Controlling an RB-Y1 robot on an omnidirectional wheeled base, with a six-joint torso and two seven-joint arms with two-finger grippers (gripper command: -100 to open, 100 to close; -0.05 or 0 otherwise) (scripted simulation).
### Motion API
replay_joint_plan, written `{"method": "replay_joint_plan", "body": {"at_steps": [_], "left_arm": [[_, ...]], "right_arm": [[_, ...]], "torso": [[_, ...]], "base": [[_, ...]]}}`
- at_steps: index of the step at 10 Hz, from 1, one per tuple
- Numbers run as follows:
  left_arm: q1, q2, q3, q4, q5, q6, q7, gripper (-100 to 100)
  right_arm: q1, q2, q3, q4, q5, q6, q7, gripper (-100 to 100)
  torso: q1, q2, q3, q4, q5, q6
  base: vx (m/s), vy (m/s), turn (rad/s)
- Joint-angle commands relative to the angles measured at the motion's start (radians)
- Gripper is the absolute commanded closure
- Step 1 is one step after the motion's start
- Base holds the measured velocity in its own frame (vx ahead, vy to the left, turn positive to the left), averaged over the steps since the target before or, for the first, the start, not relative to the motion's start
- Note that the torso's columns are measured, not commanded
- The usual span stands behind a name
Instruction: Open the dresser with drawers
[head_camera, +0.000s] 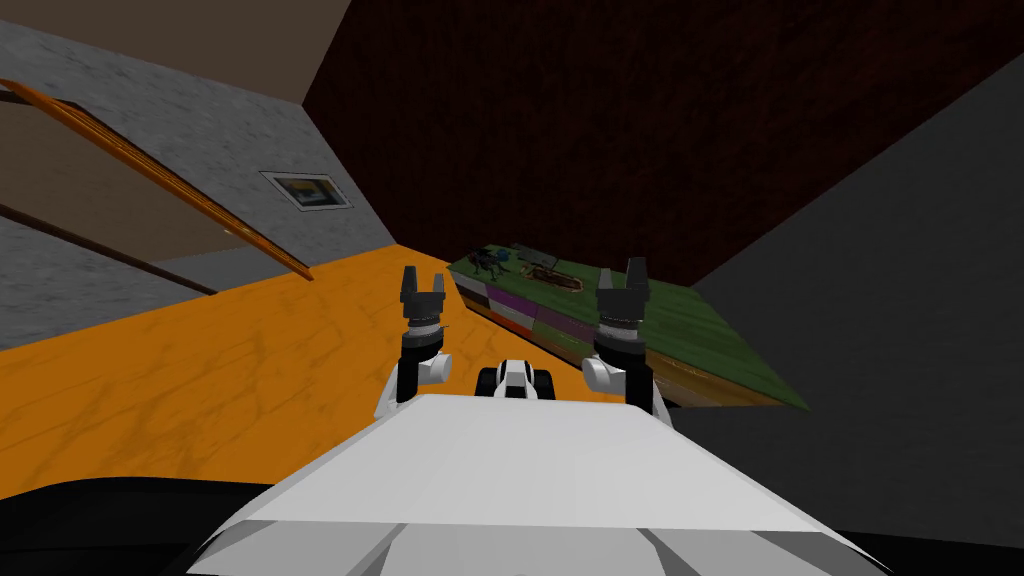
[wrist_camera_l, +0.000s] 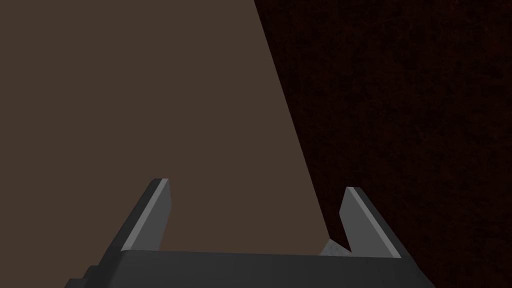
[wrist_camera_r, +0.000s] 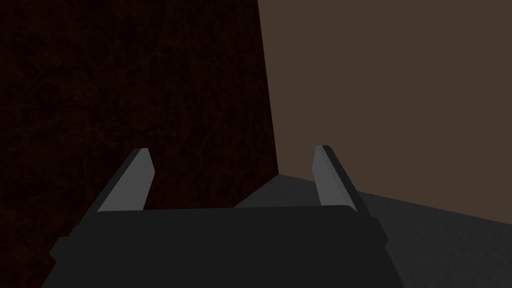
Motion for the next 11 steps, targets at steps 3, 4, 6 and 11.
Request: {"method": "replay_joint_plan", "body": {"at_steps": [3,4,6,11], "left_arm": [[0.000,0.000,0.000,0.000,0.000,0.000,0.000,0],[0.000,0.000,0.000,0.000,0.000,0.000,0.000,0],[0.000,0.000,0.000,0.000,0.000,0.000,0.000,0],[0.000,0.000,0.000,0.000,0.000,0.000,0.000,0]], "right_arm": [[-0.023,-0.073,0.014,0.084,0.116,0.119,0.001,-100],[-0.030,-0.087,0.021,0.118,0.152,0.154,0.002,-100],[-0.038,-0.100,0.028,0.155,0.199,0.193,0.003,-100],[-0.054,-0.121,0.044,0.237,0.317,0.297,0.005,-100]], "torso": [[0.000,0.001,-0.001,0.001,0.000,0.000],[-0.002,0.001,-0.001,0.001,-0.001,0.000],[-0.003,0.002,-0.001,0.001,-0.001,0.000],[-0.001,0.001,-0.001,0.001,0.000,0.000]], "base": [[0.016,0.072,0.105],[0.022,0.052,0.105],[0.019,0.044,0.090],[0.023,0.053,0.083]]}}
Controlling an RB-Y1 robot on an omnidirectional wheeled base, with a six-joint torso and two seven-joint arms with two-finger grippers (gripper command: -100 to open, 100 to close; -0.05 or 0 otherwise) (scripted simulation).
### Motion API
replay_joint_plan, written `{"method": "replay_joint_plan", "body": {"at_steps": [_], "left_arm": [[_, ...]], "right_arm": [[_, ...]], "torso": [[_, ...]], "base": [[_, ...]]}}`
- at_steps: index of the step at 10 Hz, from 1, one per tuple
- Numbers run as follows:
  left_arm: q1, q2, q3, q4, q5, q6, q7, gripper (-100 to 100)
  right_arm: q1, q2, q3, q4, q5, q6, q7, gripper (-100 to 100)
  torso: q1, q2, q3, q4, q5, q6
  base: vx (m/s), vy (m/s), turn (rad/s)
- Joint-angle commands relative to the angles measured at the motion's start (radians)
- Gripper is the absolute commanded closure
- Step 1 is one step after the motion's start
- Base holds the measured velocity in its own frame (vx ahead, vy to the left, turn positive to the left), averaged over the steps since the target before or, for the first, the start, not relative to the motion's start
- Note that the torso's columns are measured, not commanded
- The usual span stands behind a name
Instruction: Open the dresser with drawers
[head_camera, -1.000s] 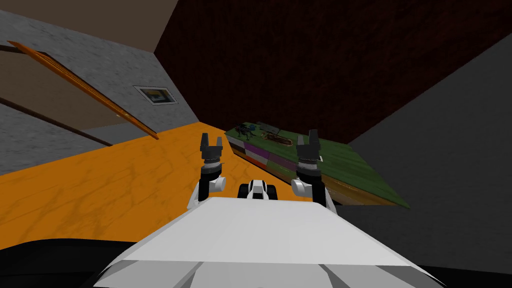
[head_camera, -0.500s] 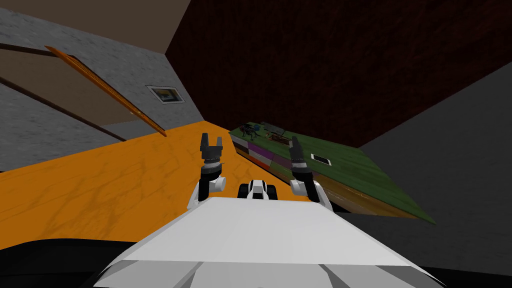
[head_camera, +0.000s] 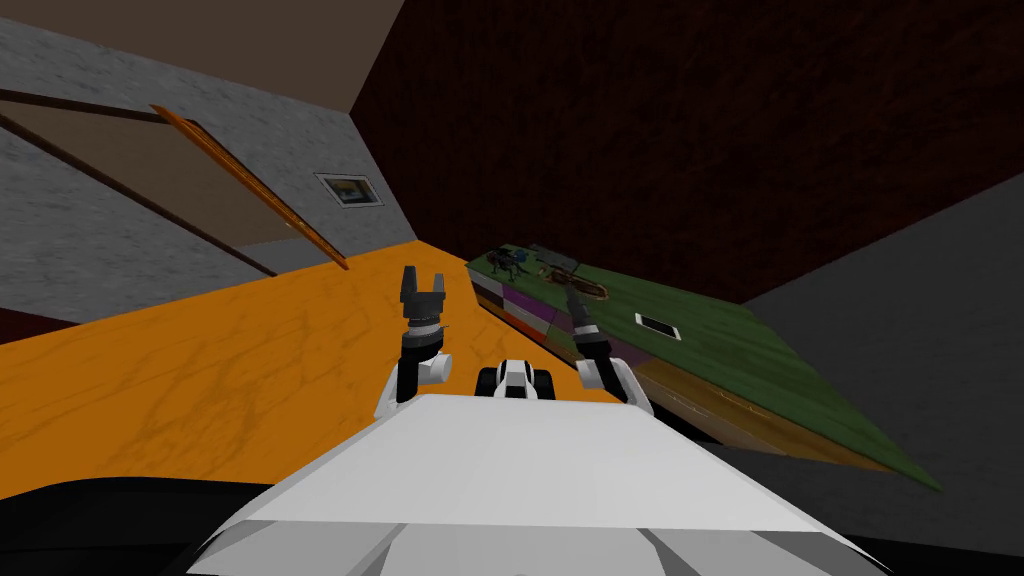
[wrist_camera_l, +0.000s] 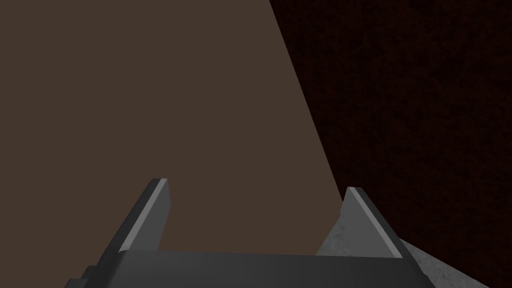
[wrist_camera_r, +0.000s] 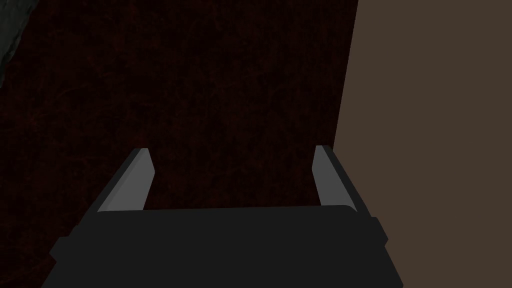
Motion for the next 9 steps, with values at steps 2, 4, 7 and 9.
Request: {"method": "replay_joint_plan", "body": {"at_steps": [2,4,7,9], "left_arm": [[0.000,0.000,0.000,0.000,0.000,0.000,0.000,0],[0.000,0.000,0.000,0.000,0.000,0.000,0.000,0],[0.000,0.000,0.000,0.000,0.000,0.000,0.000,0],[0.000,0.000,0.000,0.000,0.000,0.000,0.000,0]], "right_arm": [[-0.004,-0.019,0.012,0.055,0.097,0.088,-0.001,-100],[-0.013,-0.027,0.020,0.102,0.159,0.142,-0.001,-100],[-0.030,-0.041,0.037,0.192,0.258,0.228,-0.002,-100],[-0.030,-0.041,0.037,0.202,0.290,0.255,-0.002,-100]], "torso": [[0.001,0.000,0.000,0.000,0.000,0.000],[0.000,0.000,0.000,0.000,0.000,0.000],[-0.001,0.000,0.000,0.000,0.000,0.001],[-0.001,0.001,0.000,0.000,0.000,0.001]], "base": [[0.028,0.074,0.094],[0.031,0.070,0.099],[0.049,0.061,0.102],[0.032,0.046,0.032]]}}
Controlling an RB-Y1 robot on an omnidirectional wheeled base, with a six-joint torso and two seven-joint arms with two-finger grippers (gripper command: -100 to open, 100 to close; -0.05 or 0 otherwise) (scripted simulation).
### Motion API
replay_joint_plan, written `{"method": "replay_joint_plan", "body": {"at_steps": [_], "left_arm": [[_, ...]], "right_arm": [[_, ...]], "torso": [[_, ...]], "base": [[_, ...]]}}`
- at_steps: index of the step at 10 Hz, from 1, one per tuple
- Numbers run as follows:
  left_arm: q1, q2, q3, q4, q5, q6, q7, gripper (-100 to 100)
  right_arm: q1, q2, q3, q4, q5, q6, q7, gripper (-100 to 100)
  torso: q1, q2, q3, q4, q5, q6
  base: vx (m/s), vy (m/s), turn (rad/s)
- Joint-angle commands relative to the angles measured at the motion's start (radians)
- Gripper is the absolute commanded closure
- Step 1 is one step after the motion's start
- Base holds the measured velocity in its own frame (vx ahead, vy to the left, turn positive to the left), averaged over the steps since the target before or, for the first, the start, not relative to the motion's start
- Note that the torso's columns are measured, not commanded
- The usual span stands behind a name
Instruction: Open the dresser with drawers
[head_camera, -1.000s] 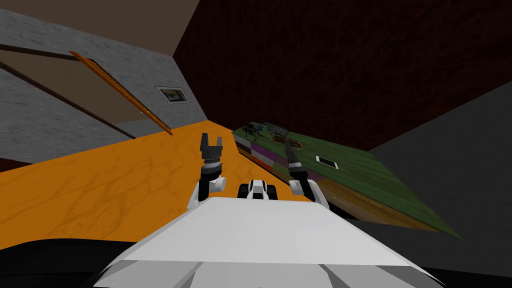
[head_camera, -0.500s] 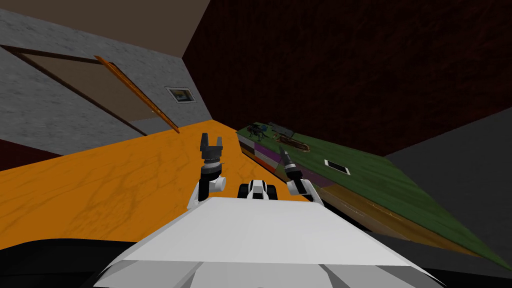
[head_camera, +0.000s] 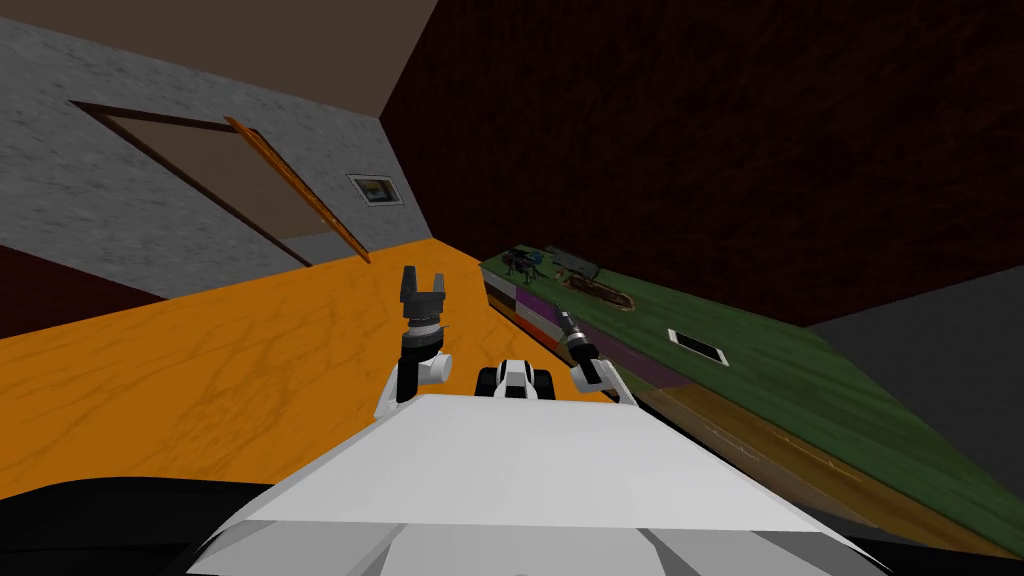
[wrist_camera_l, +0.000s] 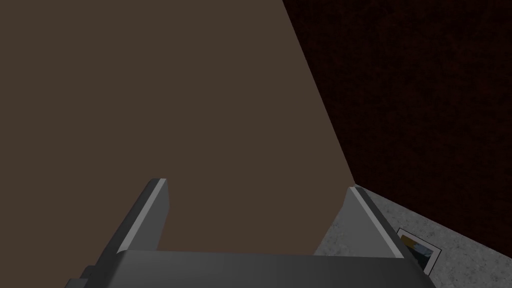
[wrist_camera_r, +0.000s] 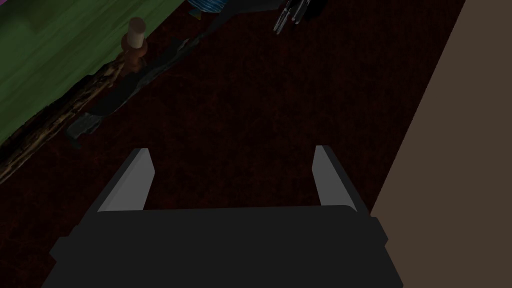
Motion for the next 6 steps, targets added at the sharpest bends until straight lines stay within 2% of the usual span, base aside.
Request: {"method": "replay_joint_plan", "body": {"at_steps": [1,2,3,4,6], "left_arm": [[0.000,0.000,0.000,0.000,0.000,0.000,0.000,0],[0.000,0.000,0.000,0.000,0.000,0.000,0.000,0],[0.000,0.000,0.000,0.000,0.000,0.000,0.000,0],[0.000,0.000,0.000,0.000,0.000,0.000,0.000,0],[0.000,0.000,0.000,0.000,0.000,0.000,0.000,0]], "right_arm": [[-0.017,-0.011,0.009,0.056,0.061,0.071,-0.005,-100],[-0.017,-0.011,0.009,0.064,0.087,0.088,-0.005,-100],[-0.025,-0.017,0.016,0.110,0.118,0.127,-0.007,-100],[-0.025,-0.017,0.016,0.117,0.154,0.147,-0.007,-100],[-0.033,-0.022,0.024,0.172,0.202,0.207,-0.008,-100]], "torso": [[-0.002,0.002,0.001,0.000,0.000,0.000],[0.000,0.000,0.001,0.000,0.000,-0.001],[0.001,0.000,0.000,0.000,0.000,0.000],[0.002,-0.001,0.000,0.000,0.000,-0.001],[0.001,-0.002,-0.001,-0.001,0.000,-0.001]], "base": [[0.030,0.053,0.118],[0.037,0.058,0.069],[0.044,0.074,0.140],[0.049,0.060,0.055],[0.080,0.074,0.077]]}}
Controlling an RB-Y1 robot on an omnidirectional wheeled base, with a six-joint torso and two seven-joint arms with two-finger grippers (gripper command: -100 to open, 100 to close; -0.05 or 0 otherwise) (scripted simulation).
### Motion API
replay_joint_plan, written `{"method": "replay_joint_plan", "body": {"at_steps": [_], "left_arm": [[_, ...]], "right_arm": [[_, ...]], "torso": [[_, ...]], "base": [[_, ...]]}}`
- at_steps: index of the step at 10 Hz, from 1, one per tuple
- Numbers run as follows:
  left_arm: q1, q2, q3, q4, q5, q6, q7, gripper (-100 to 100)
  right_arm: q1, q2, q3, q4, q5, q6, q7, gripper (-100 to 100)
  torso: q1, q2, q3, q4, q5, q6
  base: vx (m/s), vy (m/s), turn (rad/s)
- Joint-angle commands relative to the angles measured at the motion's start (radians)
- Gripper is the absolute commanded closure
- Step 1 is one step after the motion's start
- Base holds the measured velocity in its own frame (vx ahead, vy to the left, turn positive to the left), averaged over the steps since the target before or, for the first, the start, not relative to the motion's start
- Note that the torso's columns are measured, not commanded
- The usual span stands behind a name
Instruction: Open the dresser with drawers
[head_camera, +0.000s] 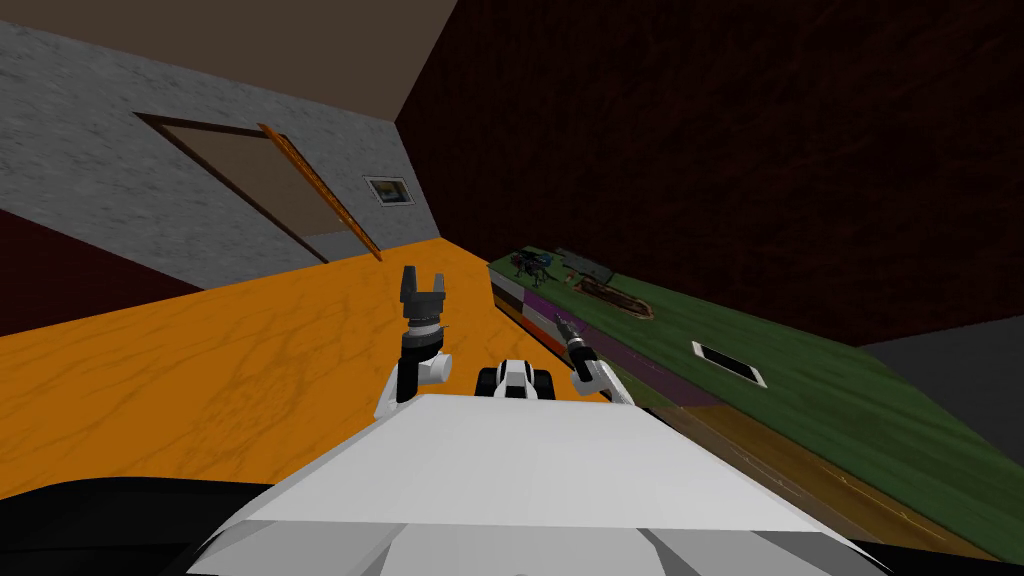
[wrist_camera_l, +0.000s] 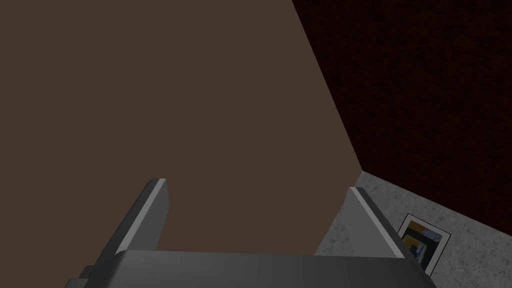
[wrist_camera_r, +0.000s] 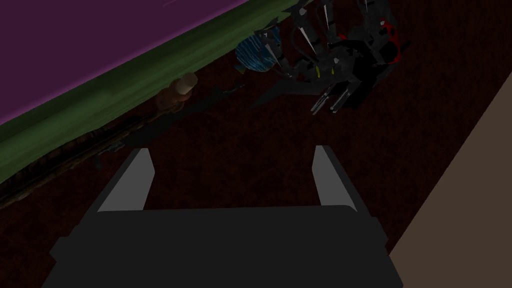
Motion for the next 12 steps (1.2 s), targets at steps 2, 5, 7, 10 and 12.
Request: {"method": "replay_joint_plan", "body": {"at_steps": [2,5,7,10,12], "left_arm": [[0.000,0.000,0.000,0.000,0.000,0.000,0.000,0],[0.000,0.000,0.000,0.000,0.000,0.000,0.000,0],[0.000,0.000,0.000,0.000,0.000,0.000,0.000,0],[0.000,0.000,0.000,0.000,0.000,0.000,0.000,0],[0.000,0.000,0.000,0.000,0.000,0.000,0.000,0]], "right_arm": [[-0.009,0.008,0.012,0.081,0.102,0.104,0.002,-100],[-0.016,0.004,0.018,0.142,0.182,0.153,-0.001,-100],[-0.016,0.004,0.018,0.153,0.220,0.164,-0.001,-100],[-0.023,0.000,0.024,0.210,0.292,0.224,-0.005,-100],[-0.030,-0.004,0.029,0.267,0.347,0.283,-0.009,-100]], "torso": [[-0.004,0.004,0.002,0.001,-0.001,0.001],[-0.002,0.003,0.002,0.001,0.000,0.000],[0.000,0.001,0.000,0.000,0.000,0.000],[-0.001,0.002,0.001,0.000,0.000,0.000],[-0.001,0.002,0.001,0.001,0.000,0.000]], "base": [[0.036,0.035,0.058],[0.043,0.041,0.052],[0.049,0.043,0.017],[0.054,0.045,0.047],[0.060,0.051,0.065]]}}
